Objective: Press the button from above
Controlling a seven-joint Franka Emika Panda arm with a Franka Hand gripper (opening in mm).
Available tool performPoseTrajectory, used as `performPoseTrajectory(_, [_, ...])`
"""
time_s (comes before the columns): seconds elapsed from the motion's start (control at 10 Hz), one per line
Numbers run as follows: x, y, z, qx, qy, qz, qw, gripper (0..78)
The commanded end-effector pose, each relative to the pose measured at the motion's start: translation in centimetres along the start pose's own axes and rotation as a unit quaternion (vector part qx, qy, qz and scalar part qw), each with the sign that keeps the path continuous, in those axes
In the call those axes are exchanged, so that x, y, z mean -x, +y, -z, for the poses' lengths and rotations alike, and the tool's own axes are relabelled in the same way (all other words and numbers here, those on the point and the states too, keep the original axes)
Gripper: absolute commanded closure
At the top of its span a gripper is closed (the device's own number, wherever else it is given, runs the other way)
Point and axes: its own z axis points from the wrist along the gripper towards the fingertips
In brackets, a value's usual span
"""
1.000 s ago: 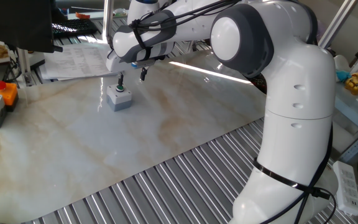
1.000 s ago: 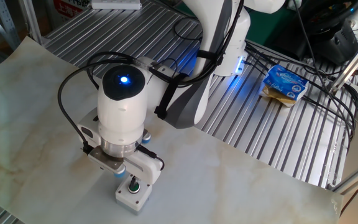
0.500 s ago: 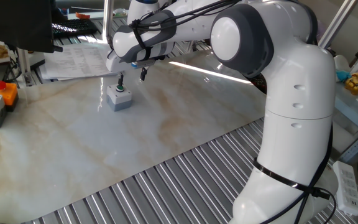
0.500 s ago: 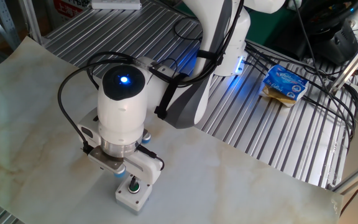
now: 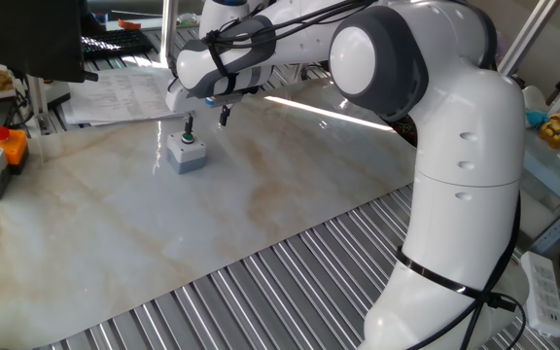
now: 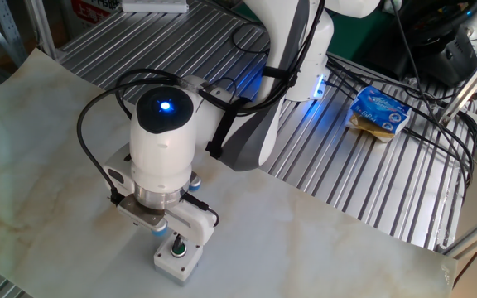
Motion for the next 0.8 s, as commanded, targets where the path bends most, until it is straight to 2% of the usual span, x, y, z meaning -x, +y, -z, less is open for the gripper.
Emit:
performPoseTrajectory(0.1, [-1.4, -0.8, -4.1, 0.005, 0.039, -0.021, 0.9990, 0.3])
performPoseTrajectory(0.5, [-1.8, -1.8, -4.5, 0.005, 0.036, -0.012, 0.9993, 0.3])
performPoseTrajectory(0.8, [-2.7, -1.4, -4.8, 0.003, 0.032, -0.020, 0.9993, 0.3])
